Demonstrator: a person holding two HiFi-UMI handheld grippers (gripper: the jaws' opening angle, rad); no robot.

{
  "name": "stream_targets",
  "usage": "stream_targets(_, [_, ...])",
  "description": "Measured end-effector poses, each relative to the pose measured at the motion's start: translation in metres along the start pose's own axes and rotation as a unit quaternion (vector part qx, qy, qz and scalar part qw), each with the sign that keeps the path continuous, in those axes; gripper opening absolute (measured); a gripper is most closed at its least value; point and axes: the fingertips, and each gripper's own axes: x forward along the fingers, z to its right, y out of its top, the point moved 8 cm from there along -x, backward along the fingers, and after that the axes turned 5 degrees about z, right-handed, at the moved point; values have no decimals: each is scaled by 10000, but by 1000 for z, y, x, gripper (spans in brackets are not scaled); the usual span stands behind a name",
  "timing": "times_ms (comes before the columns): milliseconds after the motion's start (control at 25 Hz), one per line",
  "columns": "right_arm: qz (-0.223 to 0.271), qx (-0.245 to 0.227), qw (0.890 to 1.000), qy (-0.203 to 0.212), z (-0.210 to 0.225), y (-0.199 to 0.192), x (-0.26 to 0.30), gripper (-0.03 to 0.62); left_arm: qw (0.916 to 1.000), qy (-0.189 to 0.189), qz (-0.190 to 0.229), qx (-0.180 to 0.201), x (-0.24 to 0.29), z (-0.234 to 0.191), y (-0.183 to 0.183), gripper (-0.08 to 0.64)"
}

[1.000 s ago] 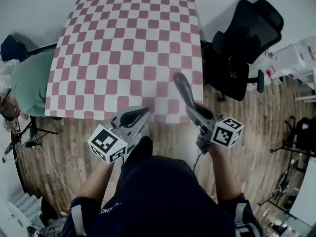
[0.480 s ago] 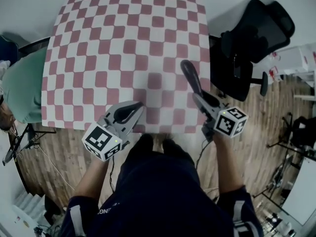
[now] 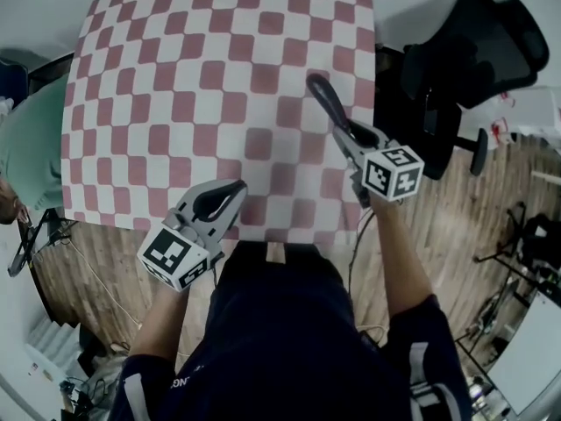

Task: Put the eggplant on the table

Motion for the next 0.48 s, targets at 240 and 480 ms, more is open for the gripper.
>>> stream_targets(240, [-210,-357,9991,-128,49,-1,36,124,9995,208,-193,-148,34,8,-6,37])
stream_targets(480, [-557,-816,9950,-151,77,-4,65,124,9989,342,-262,-208,51,13,-4,37])
